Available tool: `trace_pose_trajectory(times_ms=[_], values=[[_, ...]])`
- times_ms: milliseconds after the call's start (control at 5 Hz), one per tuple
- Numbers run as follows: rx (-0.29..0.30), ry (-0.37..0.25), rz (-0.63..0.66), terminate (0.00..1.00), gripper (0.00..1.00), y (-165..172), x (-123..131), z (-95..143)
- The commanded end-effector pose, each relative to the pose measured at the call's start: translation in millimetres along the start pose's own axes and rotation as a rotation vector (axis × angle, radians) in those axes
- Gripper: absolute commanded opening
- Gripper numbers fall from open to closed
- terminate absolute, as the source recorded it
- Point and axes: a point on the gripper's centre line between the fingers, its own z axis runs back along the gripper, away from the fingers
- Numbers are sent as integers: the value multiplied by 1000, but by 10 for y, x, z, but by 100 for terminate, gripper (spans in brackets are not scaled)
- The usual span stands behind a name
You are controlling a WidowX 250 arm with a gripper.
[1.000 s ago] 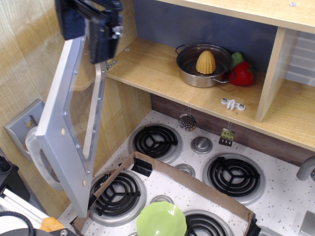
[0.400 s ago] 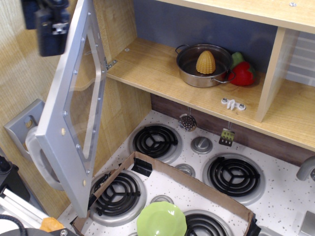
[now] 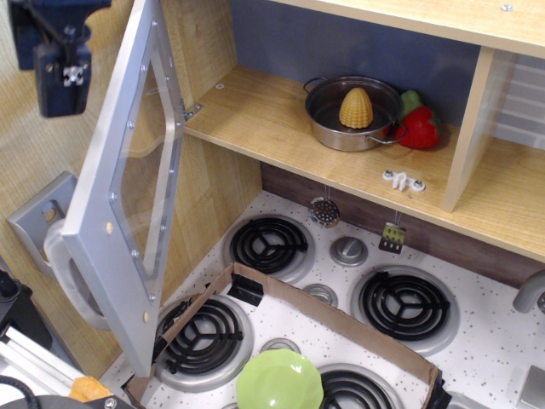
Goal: Close microwave
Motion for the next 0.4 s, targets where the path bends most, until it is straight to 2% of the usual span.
trace_pose_trajectory(times_ms=[0,200], values=[[-59,-127,57,0,100,-70,143,-400],[-94,-194,66,0,100,-183,340,-516]])
